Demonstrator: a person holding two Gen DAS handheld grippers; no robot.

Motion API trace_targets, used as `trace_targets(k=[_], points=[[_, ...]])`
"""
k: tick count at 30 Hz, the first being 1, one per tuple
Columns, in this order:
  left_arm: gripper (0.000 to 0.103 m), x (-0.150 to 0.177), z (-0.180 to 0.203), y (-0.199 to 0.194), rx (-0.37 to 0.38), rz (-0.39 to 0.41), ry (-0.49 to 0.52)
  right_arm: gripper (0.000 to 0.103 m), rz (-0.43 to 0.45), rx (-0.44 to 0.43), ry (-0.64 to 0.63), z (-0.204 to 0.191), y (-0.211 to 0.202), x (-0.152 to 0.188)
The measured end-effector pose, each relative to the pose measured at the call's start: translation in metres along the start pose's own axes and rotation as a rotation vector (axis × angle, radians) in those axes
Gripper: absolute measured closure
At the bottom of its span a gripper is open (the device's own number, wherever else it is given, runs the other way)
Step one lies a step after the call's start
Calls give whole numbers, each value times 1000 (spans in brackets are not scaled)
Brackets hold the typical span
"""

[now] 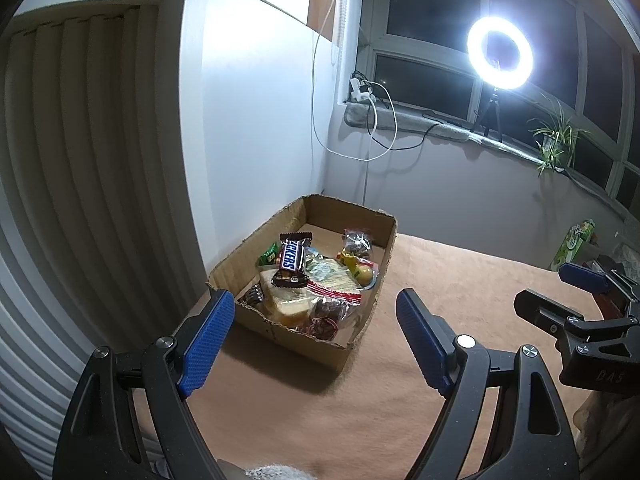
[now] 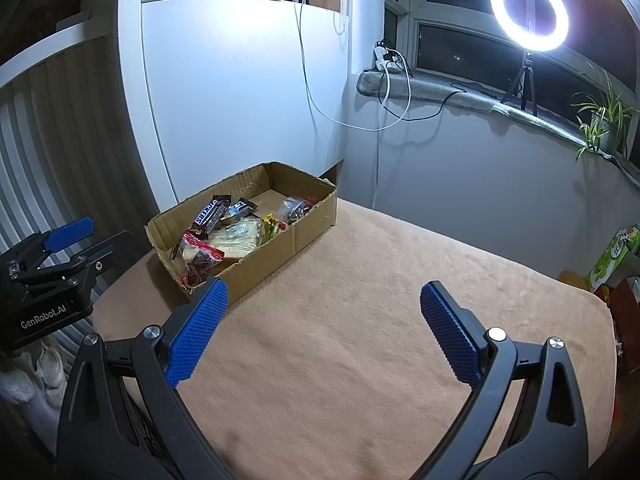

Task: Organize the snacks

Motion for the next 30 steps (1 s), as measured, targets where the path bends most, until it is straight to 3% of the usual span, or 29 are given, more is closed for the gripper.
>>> trace_targets(k=[30], points=[[20,1,7,-1,6,2,19,4,-10,29,34,7,1,6]])
Point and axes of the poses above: each gripper's, at about its wrist camera, not at the fingertips, and y roughly the way its jaws point, z to its right, x to its underside, the point moved 9 cm from there along y, roughly the way its jaws point, and after that the axes turned 2 degrees about x, right-handed, at the moved point
